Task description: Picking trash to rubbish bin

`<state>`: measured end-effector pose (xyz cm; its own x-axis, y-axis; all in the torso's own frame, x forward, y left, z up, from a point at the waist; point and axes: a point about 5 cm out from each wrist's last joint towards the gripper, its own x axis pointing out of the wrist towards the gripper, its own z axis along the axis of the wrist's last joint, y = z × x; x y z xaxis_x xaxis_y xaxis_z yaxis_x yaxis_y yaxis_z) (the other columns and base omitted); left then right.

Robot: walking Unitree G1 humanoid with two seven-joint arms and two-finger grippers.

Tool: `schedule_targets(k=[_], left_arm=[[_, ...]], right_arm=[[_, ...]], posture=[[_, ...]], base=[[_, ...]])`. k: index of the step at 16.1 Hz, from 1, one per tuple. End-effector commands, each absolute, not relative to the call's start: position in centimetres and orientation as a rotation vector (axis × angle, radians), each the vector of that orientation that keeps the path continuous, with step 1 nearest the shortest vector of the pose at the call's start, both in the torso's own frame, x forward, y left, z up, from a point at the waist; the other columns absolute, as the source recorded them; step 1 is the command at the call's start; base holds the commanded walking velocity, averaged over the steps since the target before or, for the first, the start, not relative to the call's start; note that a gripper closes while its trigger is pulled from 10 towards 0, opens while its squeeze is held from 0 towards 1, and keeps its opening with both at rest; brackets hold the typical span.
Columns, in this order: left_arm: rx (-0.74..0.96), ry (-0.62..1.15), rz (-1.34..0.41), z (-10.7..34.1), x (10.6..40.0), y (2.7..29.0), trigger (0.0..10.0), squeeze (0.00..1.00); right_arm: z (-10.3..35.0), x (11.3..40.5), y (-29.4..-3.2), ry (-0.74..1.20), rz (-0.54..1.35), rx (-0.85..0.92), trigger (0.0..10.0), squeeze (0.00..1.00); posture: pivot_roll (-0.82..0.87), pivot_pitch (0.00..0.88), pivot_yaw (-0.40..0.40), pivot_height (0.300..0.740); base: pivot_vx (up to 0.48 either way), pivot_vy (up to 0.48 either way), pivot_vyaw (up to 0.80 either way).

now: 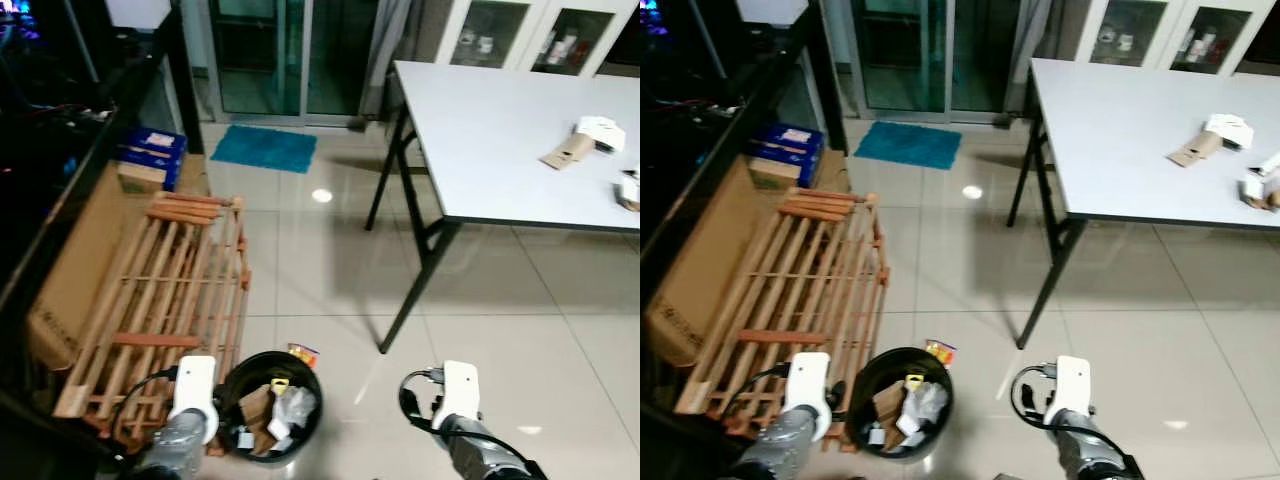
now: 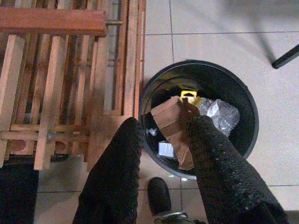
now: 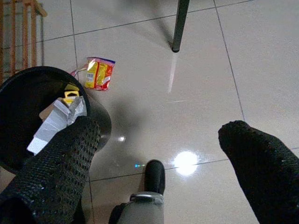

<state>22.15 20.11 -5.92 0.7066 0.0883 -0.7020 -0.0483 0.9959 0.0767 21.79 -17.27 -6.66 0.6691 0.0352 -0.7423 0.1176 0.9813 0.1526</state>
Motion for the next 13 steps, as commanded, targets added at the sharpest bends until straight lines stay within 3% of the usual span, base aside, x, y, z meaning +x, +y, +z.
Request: schedule_targets(k=[1, 13], left_arm=[[0.052, 0.794, 0.064, -6.15, 22.00, 19.40, 10.0, 0.00], [0.043, 0.792, 0.067, -6.13, 22.04, 19.35, 10.0, 0.00]], right_arm=[[-6.60, 21.74, -18.03, 0.834, -0.069, 0.198, 10.0, 0.00], [-6.70, 21.60, -17.96, 0.843, -0.049, 0.178, 10.0, 0.00]], posture=[[0.01, 0.038, -0.057, 0.740], [0.01, 0.027, -0.061, 0.740]], base=[[0.000, -0.480, 0.00], [0.000, -0.480, 0.00]])
